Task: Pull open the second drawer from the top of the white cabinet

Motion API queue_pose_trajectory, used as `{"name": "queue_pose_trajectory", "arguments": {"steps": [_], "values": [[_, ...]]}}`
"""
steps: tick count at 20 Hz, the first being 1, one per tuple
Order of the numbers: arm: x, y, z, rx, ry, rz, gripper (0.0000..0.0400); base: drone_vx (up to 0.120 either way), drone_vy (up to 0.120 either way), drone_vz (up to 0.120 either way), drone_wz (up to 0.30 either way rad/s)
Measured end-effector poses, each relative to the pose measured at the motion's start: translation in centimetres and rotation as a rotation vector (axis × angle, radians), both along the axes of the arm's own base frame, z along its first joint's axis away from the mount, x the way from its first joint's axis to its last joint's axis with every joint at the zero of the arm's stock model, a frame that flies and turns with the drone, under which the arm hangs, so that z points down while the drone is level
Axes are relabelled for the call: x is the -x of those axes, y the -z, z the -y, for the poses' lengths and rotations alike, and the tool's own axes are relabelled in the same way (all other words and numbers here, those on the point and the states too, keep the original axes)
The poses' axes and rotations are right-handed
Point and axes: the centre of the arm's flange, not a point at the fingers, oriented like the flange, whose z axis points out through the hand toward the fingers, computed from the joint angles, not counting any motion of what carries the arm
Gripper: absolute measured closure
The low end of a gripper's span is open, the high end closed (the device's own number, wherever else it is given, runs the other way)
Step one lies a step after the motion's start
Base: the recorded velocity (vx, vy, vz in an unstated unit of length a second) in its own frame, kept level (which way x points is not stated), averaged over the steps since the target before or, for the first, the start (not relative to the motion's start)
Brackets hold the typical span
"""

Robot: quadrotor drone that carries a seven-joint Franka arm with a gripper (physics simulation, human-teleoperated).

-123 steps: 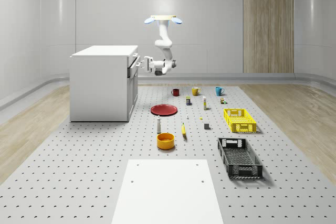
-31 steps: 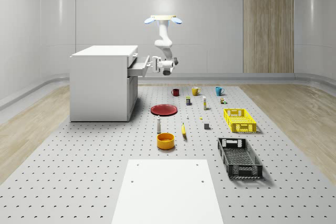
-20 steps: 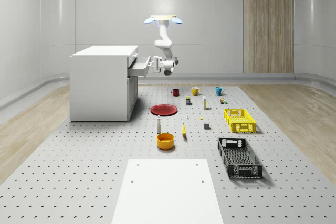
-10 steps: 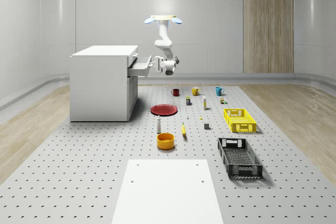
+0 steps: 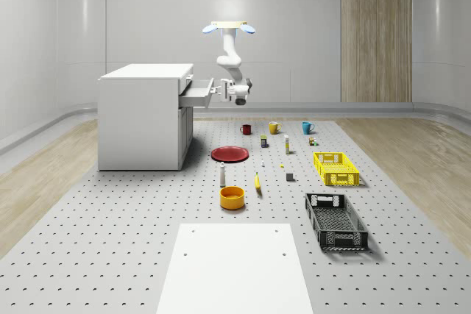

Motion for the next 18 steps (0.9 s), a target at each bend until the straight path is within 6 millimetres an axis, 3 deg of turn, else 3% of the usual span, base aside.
{"name": "queue_pose_trajectory", "arguments": {"steps": [11, 14, 18], "values": [[0.0, 0.0, 2.2, -0.001, 0.000, 0.001, 0.0300, 0.000, 0.000, 0.000, 0.000], [0.0, 0.0, 2.3, -0.001, 0.000, 0.002, 0.0194, 0.000, 0.000, 0.000, 0.000], [0.0, 0.0, 2.3, -0.001, 0.000, 0.002, 0.0135, 0.000, 0.000, 0.000, 0.000]]}}
